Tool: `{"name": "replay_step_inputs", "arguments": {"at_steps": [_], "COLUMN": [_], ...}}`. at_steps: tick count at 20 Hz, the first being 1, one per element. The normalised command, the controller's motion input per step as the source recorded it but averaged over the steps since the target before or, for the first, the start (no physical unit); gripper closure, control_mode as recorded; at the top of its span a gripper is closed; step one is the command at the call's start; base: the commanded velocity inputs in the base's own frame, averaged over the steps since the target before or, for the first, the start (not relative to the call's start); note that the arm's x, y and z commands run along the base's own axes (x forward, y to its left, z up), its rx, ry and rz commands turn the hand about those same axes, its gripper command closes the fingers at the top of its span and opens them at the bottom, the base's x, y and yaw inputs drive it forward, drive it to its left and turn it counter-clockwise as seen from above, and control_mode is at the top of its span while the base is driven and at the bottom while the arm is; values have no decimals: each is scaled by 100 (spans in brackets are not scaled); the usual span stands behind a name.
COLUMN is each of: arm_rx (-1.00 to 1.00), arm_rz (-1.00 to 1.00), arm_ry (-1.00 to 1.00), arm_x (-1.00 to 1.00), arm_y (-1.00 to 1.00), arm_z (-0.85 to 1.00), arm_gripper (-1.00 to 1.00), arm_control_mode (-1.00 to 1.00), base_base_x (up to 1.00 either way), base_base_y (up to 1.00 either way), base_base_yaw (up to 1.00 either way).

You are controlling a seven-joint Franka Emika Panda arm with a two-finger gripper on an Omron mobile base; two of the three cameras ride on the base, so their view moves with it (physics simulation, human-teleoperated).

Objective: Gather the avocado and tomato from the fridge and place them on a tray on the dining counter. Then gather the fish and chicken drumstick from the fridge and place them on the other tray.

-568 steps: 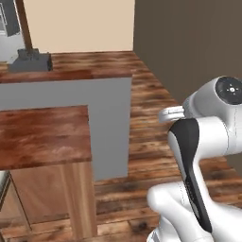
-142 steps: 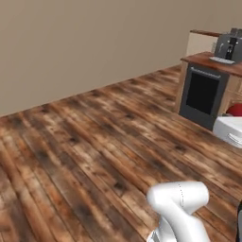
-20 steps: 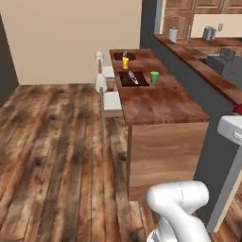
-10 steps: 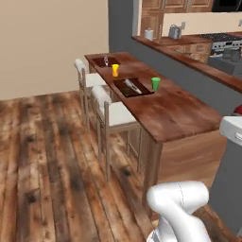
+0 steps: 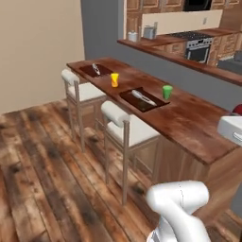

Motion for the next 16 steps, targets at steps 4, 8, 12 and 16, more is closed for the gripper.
{"name": "replay_step_inputs", "arguments": {"at_steps": [4,8,12,16], "arm_rx": [0,0,0,0], "arm_rz": [0,0,0,0], "arm_ry": [0,0,0,0], "arm_x": [0,0,0,0], "arm_y": [0,0,0,0], "arm_z": [0,0,0,0], "arm_gripper": [100,100,100,100], "arm_control_mode": [100,100,100,100], "base_base_x": [92,83,62,59], "base_base_y": [44,-35,-39,-37], "base_base_yaw": [-28,-3,0,0]}}
